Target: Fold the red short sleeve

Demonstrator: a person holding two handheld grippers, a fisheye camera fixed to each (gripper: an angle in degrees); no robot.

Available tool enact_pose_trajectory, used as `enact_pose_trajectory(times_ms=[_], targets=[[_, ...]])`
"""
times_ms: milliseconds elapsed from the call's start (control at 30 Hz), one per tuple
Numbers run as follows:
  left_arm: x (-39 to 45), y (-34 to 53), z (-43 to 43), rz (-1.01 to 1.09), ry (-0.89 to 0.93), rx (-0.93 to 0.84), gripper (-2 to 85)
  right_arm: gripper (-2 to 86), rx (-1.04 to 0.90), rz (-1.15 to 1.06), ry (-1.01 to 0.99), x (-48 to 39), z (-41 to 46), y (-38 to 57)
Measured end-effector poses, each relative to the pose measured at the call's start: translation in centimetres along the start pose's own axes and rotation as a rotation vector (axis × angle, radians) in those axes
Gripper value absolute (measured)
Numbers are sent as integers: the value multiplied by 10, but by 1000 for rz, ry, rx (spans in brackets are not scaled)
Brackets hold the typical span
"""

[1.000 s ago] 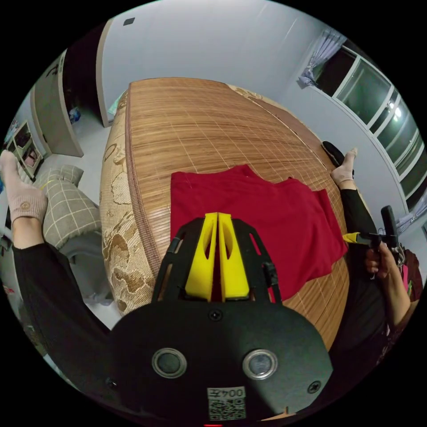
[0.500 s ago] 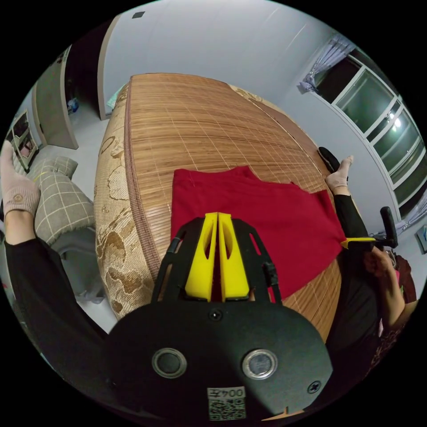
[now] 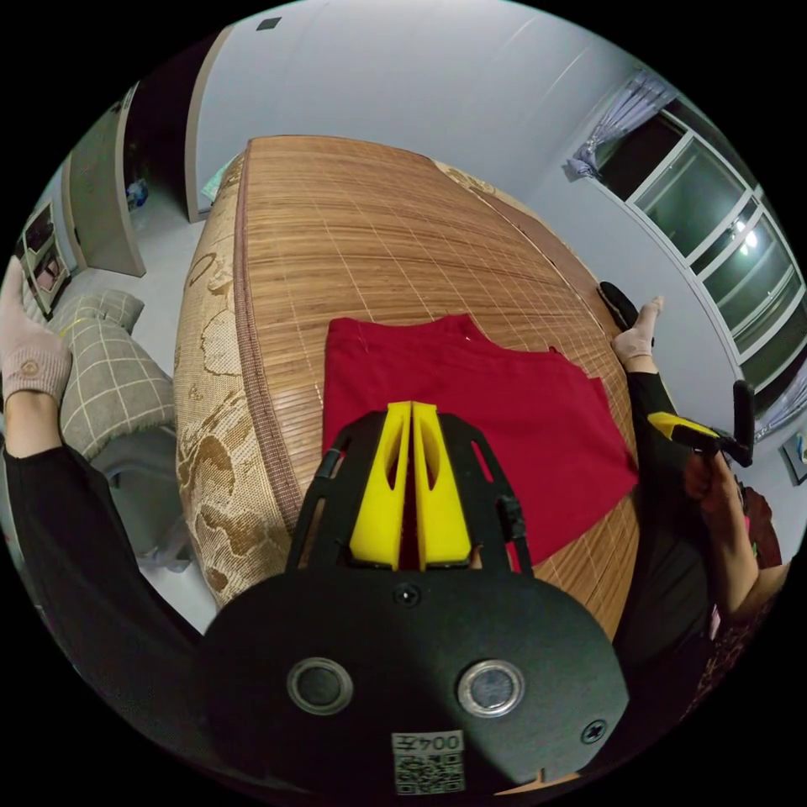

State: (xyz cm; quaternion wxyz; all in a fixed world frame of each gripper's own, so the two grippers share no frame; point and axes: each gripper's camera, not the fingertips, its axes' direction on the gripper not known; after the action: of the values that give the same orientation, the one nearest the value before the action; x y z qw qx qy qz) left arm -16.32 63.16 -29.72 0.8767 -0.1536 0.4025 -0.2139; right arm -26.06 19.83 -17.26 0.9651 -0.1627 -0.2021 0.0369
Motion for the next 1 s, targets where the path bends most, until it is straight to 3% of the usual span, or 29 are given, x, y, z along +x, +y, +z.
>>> enact_pose_trajectory(times_ms=[167,267,467,667,800,1000], targets=[[4,-3,5,7,-15,0,9,122,-43,-196,27,-16,45,-24],[7,-4,9,7,-15,-1,9,125,-82,-245,162,-8,64,-21],[16,-5,18,11,-22,0,8,137,-56,-66,61,36,22,-27],[24,-6,29,-5,-1,-7,6,81,76,94,-88,82,-12,-20],[54,-7,23,23,-93,0,3,56,51,38,-108,78,-10,-26],[130,24,21,156,22,49,3,33,-70,-103,-91,59,-5,-32]])
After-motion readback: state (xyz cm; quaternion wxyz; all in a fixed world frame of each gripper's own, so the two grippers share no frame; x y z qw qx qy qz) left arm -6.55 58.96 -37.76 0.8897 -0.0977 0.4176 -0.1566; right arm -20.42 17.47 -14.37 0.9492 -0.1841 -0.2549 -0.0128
